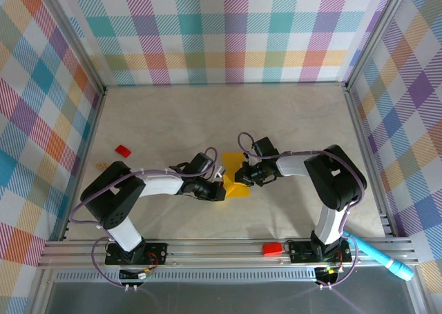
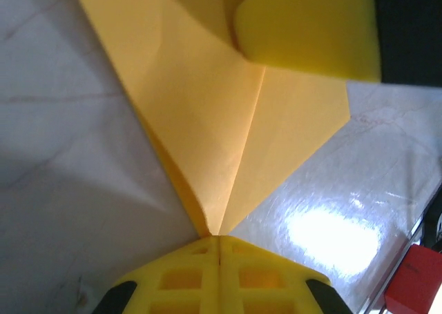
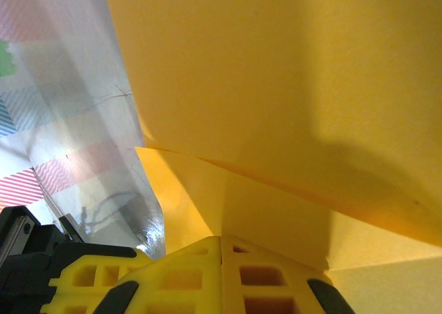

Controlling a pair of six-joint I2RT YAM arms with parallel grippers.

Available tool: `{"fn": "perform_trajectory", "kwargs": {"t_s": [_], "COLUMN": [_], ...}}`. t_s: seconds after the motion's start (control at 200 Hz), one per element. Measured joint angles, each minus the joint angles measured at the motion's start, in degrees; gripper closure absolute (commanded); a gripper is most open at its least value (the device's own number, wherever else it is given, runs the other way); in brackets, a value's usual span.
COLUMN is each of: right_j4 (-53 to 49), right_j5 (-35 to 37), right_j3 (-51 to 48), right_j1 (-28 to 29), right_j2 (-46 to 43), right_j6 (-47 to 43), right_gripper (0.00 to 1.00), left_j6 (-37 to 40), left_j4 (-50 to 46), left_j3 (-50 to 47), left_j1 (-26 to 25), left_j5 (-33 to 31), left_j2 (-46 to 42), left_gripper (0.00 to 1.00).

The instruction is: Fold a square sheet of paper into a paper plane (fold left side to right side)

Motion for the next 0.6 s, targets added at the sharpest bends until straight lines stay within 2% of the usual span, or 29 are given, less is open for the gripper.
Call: {"fn": "perform_trajectory", "kwargs": {"t_s": [0.31, 0.6], "right_j4": [0.00, 0.02], "right_j5": [-0.09, -0.09], "right_j3": [0.04, 0.04], "right_j1": [0.00, 0.00], "right_j2": [0.00, 0.00], "right_j6": [-0.44, -0.44], "right_gripper": [1.00, 1.00], "left_j6": [-0.79, -1.53], "left_j4": [-1.51, 1.86], "left_j3": [-0.52, 3.08], "left_j1": [2.58, 3.15], "left_j5": [1.86, 5.07], "left_j2": [-5.44, 0.94], "left_gripper": [1.00, 1.00]}}
